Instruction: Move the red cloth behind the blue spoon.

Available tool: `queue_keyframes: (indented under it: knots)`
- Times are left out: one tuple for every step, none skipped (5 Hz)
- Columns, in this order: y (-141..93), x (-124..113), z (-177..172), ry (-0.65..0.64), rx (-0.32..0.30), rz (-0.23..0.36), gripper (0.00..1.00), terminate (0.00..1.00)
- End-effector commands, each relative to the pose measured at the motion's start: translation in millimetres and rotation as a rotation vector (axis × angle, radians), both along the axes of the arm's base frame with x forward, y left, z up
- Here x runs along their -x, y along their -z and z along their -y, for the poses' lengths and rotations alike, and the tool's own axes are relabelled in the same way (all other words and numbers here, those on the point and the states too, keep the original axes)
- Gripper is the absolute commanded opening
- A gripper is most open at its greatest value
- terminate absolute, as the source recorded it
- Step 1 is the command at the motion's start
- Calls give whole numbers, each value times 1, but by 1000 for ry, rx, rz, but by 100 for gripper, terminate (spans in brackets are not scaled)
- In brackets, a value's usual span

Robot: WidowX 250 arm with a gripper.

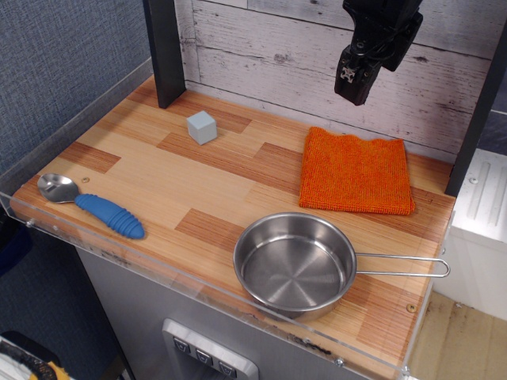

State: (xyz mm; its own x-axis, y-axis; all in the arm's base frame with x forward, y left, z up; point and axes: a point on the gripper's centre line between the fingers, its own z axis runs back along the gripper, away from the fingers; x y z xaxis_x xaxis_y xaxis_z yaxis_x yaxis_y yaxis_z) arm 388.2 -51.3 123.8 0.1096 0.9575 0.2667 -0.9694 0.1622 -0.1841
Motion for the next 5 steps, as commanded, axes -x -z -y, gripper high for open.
queue_keyframes:
  knots:
    - [0,0,0,0,0,0,100,0]
    - [24,7,-3,-5,-5,-36,100,0]
    - [42,7,-2,-4,5,-46,100,0]
    - [57,6,0,-2,12,-65,100,0]
    - [77,3,2,-17,74,-71,100,0]
